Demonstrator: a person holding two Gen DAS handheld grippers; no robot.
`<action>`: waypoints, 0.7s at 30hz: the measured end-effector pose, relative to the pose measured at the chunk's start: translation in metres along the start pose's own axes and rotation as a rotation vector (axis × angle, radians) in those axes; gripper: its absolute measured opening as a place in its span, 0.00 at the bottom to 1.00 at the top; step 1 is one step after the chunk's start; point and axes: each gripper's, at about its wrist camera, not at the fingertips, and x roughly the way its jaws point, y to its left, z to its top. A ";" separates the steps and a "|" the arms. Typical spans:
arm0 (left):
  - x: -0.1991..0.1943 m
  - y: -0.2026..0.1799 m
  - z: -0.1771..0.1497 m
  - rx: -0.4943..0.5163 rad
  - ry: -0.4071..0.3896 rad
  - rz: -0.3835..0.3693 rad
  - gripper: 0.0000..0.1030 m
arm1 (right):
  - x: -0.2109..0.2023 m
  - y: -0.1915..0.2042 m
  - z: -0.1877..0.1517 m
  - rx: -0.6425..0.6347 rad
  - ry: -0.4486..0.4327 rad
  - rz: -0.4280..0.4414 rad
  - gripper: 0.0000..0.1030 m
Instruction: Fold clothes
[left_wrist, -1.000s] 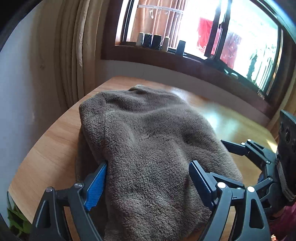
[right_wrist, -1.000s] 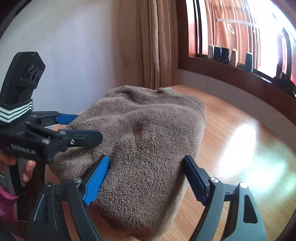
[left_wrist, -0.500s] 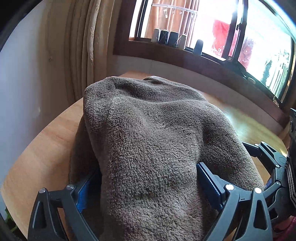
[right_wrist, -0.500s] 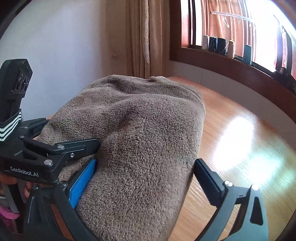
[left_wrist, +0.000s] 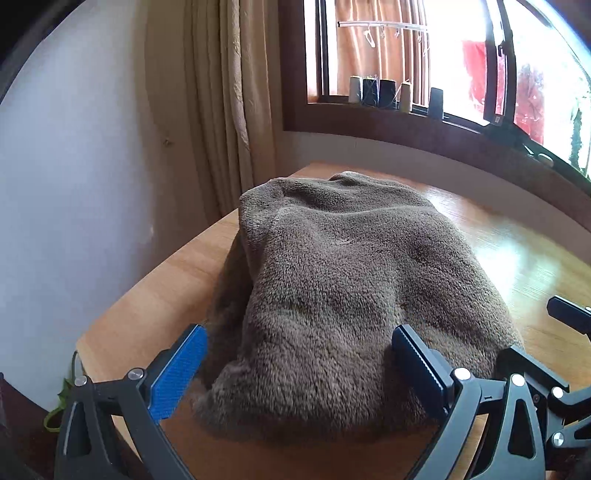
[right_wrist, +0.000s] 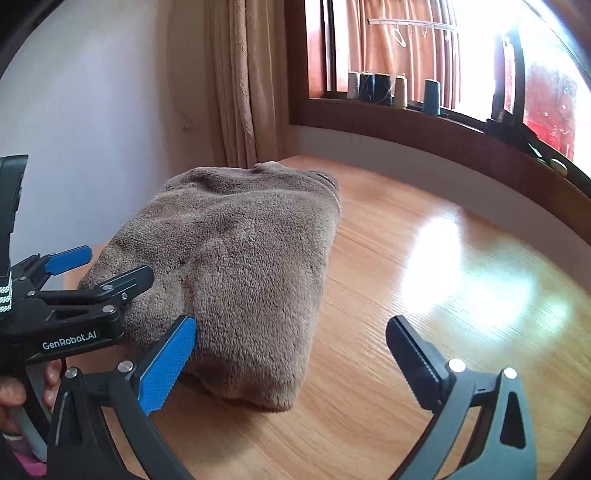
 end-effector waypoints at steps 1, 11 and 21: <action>-0.004 -0.001 -0.002 0.003 0.000 0.004 0.99 | -0.002 -0.001 -0.002 0.012 0.006 -0.003 1.00; -0.020 -0.007 -0.031 -0.001 0.038 -0.039 0.99 | -0.019 0.002 -0.028 0.003 0.013 -0.028 1.00; -0.021 -0.016 -0.036 0.019 0.042 -0.035 0.99 | -0.029 0.007 -0.027 -0.027 -0.028 -0.054 1.00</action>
